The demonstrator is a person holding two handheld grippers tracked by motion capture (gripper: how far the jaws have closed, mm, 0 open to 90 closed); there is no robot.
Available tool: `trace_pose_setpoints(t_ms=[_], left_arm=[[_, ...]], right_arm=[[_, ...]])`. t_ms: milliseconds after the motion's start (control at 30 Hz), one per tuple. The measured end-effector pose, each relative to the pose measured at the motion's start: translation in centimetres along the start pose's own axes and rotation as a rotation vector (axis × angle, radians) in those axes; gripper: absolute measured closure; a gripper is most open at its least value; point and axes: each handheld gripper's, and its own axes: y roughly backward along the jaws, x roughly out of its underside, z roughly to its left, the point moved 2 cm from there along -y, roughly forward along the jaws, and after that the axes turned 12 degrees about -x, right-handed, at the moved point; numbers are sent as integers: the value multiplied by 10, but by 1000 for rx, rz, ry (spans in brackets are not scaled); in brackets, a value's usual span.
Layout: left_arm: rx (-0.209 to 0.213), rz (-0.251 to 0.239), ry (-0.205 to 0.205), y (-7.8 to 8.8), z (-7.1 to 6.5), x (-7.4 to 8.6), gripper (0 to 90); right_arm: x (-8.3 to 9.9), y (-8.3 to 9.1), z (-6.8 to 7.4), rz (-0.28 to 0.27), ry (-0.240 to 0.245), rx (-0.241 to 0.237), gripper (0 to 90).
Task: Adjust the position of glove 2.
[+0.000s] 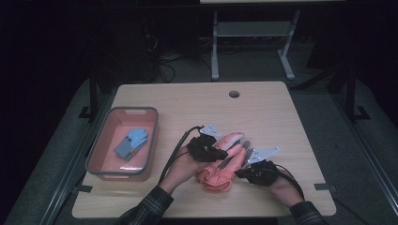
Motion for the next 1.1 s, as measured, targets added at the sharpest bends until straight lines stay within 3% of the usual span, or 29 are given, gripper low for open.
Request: trace_pose_setpoints(t_ms=[233, 533, 633, 867, 1000, 1100], left_arm=[[14, -43, 5, 5, 1, -3, 815], [21, -47, 14, 6, 5, -3, 812], [23, -51, -4, 7, 6, -4, 814], [19, -90, 3, 18, 5, -10, 827], [-48, -110, -13, 30, 13, -14, 866], [-110, -99, 17, 35, 29, -10, 895]], right_arm=[[3, 1, -2, 6, 2, -2, 900], [3, 1, -2, 5, 4, 2, 900], [3, 2, -2, 6, 4, 2, 900], [4, 3, -2, 7, -4, 1, 900], [4, 3, -3, 10, -1, 1, 900], [5, 4, -3, 9, 3, 3, 900]])
